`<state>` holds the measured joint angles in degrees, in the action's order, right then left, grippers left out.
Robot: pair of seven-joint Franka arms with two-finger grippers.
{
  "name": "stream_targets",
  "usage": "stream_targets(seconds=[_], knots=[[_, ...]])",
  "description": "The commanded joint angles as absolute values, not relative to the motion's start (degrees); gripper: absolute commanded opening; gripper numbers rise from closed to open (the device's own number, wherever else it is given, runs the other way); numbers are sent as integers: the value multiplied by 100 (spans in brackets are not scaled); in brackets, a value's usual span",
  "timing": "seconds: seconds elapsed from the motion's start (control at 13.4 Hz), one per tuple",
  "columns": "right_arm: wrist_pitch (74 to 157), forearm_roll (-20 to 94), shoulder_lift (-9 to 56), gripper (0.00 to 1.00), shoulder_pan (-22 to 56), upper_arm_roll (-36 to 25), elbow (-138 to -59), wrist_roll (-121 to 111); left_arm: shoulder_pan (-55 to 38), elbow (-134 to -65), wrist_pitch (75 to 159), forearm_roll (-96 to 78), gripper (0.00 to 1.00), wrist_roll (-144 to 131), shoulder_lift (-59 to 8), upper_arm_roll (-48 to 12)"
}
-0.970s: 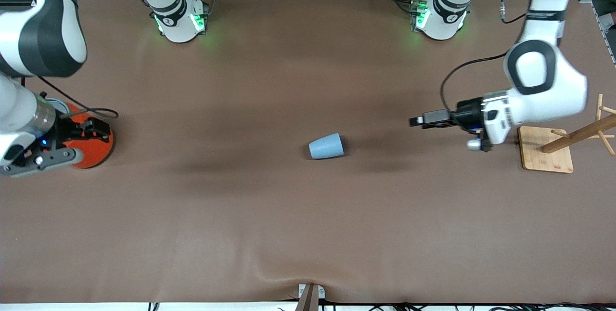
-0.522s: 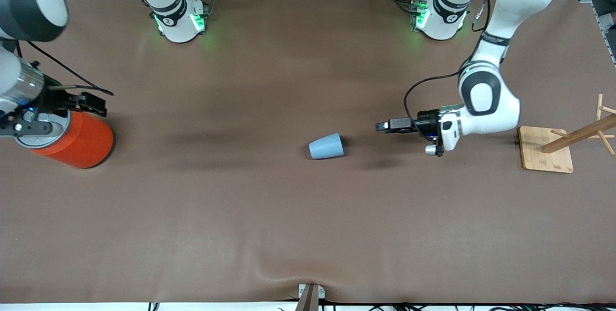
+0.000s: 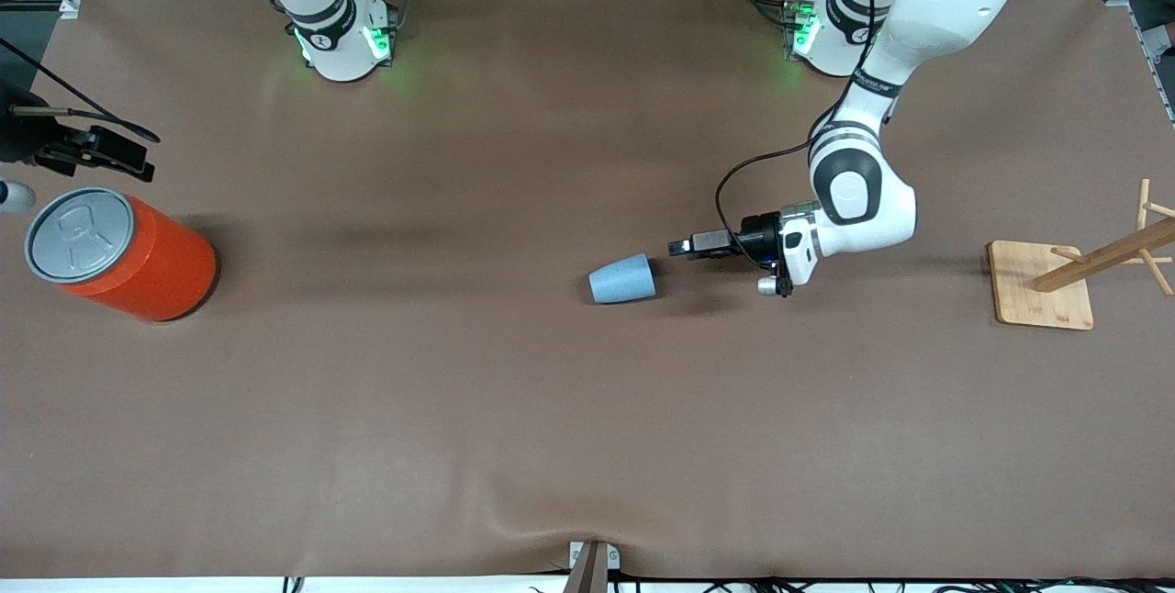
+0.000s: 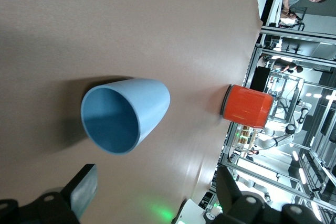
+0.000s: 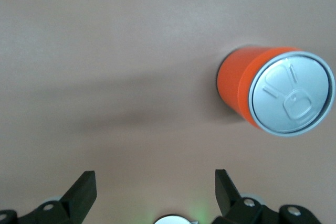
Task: Flip cup
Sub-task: 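Retract the right gripper while the left gripper reaches the cup, then close the left gripper on the rim of the lying cup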
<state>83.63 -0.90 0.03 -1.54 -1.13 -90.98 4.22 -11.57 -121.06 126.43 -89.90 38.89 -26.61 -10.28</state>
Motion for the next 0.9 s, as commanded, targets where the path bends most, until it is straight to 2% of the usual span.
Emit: stream_targets(seconds=[0.0, 0.15, 0.82], knots=[[8296, 0, -9, 100, -193, -44, -8956, 686, -1265, -11673, 12709, -9263, 100, 4017, -3040, -1046], [8629, 9, 9, 100, -211, -53, -8956, 686, -1362, -11488, 12709, -9535, 100, 4148, -3233, -1037], [8675, 578, 70, 100, -254, -70, -8710, 246, -1556, -11171, 12709, -9729, 100, 4219, -3630, -1037]])
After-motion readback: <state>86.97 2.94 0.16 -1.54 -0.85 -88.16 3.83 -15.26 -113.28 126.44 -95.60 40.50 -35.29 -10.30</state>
